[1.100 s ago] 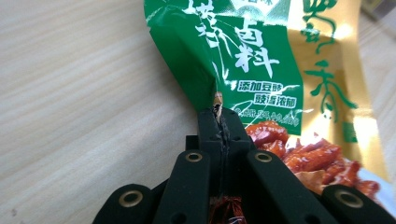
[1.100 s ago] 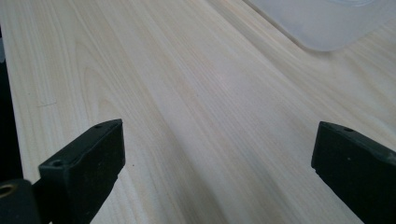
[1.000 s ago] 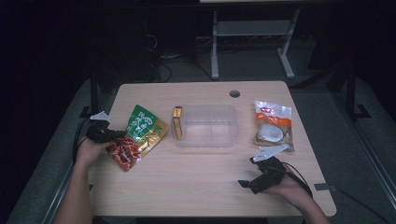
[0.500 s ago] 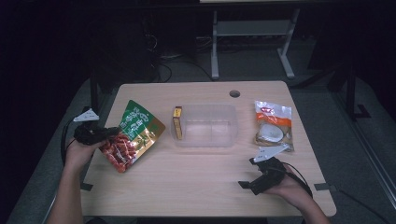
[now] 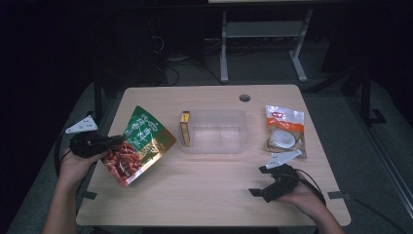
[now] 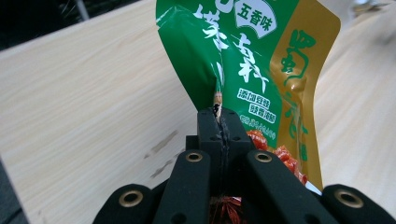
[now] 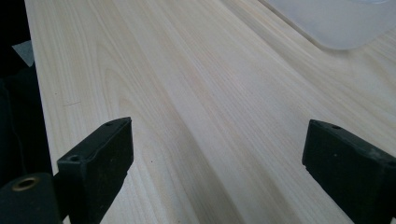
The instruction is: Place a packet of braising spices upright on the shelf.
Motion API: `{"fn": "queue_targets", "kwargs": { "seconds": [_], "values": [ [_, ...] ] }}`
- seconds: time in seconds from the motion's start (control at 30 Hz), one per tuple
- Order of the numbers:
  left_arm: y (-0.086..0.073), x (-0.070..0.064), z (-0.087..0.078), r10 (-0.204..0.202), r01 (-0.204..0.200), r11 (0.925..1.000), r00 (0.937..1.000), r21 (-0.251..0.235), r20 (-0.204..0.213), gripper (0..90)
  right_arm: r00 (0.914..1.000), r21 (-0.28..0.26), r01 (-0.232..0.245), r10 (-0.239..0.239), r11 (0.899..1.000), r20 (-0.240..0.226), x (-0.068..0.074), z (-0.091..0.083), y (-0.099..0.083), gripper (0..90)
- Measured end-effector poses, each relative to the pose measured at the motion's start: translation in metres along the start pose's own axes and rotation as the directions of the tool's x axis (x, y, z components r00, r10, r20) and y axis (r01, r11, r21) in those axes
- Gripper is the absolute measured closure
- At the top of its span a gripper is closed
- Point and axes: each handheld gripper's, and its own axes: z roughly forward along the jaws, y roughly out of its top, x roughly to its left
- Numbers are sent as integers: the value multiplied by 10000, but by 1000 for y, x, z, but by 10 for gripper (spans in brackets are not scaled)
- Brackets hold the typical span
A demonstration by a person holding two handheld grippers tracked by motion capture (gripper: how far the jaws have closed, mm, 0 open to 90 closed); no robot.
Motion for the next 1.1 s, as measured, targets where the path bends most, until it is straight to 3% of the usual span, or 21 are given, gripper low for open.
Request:
{"fn": "queue_targets", "kwargs": {
  "seconds": [0.13,0.3,0.67,1.1],
  "values": [
    [14,-15,0,453,-445,9988,9983,-224,367,894,10000,-92,-95,94,9999,-10,-1,-1,0,86],
    [27,-33,4,881,-842,9955,9915,-436,954,894,10000,-138,-99,99,9999,-4,-2,-2,0,86],
    [43,-70,31,1730,-1698,9849,9673,-329,1854,894,9997,-267,-217,215,9994,-101,-4,-5,0,88],
    [47,-104,64,2253,-2301,9731,9419,-102,2491,895,9990,-791,-412,396,9960,-217,-8,-13,3,90]
  ]
}}
